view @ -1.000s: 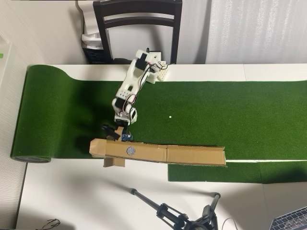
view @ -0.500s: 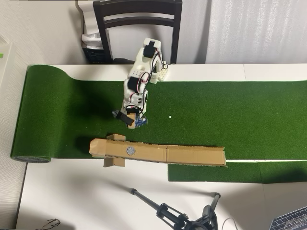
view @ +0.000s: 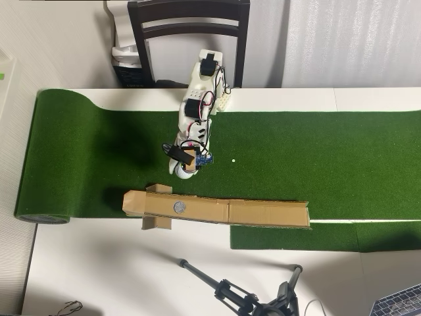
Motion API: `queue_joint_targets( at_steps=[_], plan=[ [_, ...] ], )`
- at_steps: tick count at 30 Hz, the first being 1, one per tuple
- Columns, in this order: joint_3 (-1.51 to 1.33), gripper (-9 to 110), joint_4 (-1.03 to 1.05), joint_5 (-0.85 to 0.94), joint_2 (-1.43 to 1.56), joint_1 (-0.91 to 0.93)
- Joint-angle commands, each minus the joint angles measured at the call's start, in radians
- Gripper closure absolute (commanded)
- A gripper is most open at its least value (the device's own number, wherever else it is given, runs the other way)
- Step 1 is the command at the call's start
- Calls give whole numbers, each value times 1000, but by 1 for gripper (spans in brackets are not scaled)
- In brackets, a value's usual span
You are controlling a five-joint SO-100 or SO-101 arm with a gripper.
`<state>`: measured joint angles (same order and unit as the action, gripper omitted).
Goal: Pick up the golf ball and place it on the gray mark at the back.
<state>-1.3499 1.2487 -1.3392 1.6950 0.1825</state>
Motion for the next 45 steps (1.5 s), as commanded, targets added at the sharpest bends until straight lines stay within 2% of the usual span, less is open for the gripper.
queue_joint_targets(
  at_steps=[1,18,45],
  plan=[
    [66,81,-91,-5,98,-8],
    [202,81,-161,-6,-210,-37],
    [279,81,-261,-87,-339,-104]
  ],
)
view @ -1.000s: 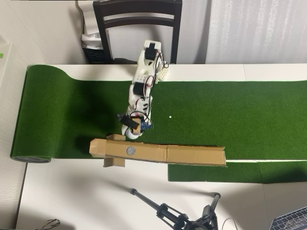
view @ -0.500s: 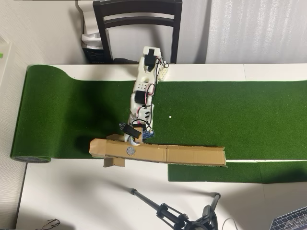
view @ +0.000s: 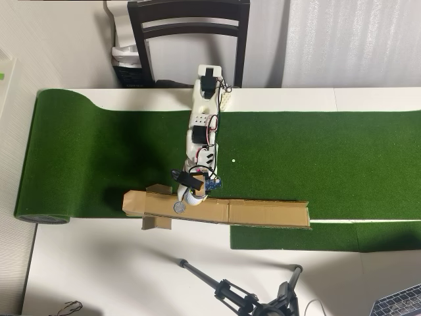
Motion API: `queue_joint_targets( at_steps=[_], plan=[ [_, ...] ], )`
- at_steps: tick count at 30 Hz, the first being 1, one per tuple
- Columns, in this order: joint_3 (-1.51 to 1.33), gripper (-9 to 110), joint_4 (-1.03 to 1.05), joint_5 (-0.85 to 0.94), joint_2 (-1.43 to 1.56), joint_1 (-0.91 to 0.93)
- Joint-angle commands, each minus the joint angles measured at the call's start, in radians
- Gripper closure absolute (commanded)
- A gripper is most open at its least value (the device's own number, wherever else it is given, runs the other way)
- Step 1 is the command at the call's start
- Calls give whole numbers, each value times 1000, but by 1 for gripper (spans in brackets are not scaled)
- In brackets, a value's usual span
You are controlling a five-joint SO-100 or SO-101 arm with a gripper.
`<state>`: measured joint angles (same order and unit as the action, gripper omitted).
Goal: Pick up the golf ball and place it on the gray mark at the back.
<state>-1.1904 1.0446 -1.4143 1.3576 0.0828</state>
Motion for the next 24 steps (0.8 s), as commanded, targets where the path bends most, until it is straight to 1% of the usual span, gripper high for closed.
queue_joint_targets(
  at_steps=[1,4,13,17,24],
  plan=[
    [120,81,-75,-12,-15,-5],
    [120,81,-114,-12,-43,-5],
    [120,81,-129,-14,-64,2],
    [121,81,-175,-15,-64,-2],
    [106,81,-173,-14,-66,-5]
  ],
)
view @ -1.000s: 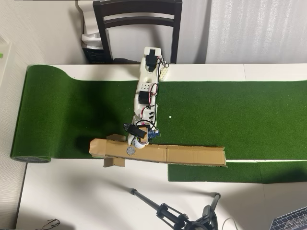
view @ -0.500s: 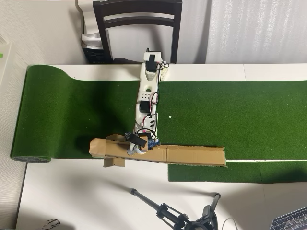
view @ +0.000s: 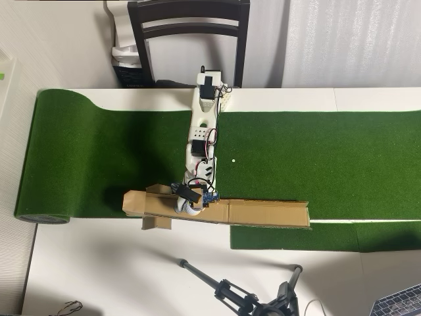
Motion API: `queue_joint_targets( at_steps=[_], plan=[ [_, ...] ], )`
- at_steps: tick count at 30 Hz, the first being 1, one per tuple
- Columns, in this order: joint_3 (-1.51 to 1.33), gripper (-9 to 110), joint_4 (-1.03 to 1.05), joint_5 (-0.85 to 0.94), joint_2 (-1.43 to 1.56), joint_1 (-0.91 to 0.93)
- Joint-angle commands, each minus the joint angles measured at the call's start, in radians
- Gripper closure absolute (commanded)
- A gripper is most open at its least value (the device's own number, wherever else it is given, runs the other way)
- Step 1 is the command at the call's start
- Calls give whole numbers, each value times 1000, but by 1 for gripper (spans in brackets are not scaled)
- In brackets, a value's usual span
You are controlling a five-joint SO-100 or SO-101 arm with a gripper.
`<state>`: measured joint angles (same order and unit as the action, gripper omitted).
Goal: Pick up the golf ball and place it on the gray mark at the back.
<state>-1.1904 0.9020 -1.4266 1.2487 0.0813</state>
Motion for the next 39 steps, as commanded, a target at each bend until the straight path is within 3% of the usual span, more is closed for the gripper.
queue_joint_targets(
  at_steps=[1,25,39],
  plan=[
    [106,81,-26,0,41,-3],
    [118,79,-18,14,-46,6],
    [118,53,-17,17,-44,6]
  ],
)
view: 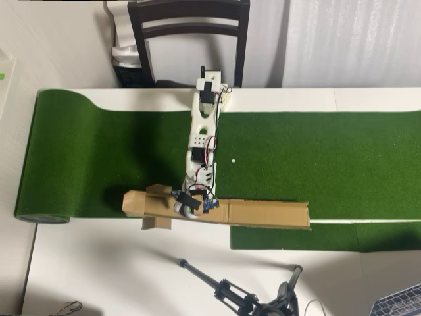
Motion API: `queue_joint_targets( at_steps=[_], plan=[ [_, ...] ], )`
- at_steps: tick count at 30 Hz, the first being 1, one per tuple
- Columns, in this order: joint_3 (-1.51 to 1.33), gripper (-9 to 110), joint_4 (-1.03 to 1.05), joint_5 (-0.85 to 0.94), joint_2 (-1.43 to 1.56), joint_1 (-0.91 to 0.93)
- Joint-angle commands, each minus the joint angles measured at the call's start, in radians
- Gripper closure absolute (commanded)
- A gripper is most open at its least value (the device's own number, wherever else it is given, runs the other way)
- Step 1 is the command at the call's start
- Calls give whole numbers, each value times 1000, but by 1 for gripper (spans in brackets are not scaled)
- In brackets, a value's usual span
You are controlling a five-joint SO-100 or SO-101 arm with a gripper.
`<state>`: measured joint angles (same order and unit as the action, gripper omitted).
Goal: Pick up the golf ball and place it on the gray mark at the back.
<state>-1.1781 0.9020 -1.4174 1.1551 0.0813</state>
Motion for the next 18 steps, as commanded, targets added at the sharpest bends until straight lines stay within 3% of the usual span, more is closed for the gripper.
queue_joint_targets(
  at_steps=[1,14,18],
  plan=[
    [106,52,-17,9,49,6],
    [133,52,-15,37,55,0],
    [198,52,71,26,107,-25]
  ],
)
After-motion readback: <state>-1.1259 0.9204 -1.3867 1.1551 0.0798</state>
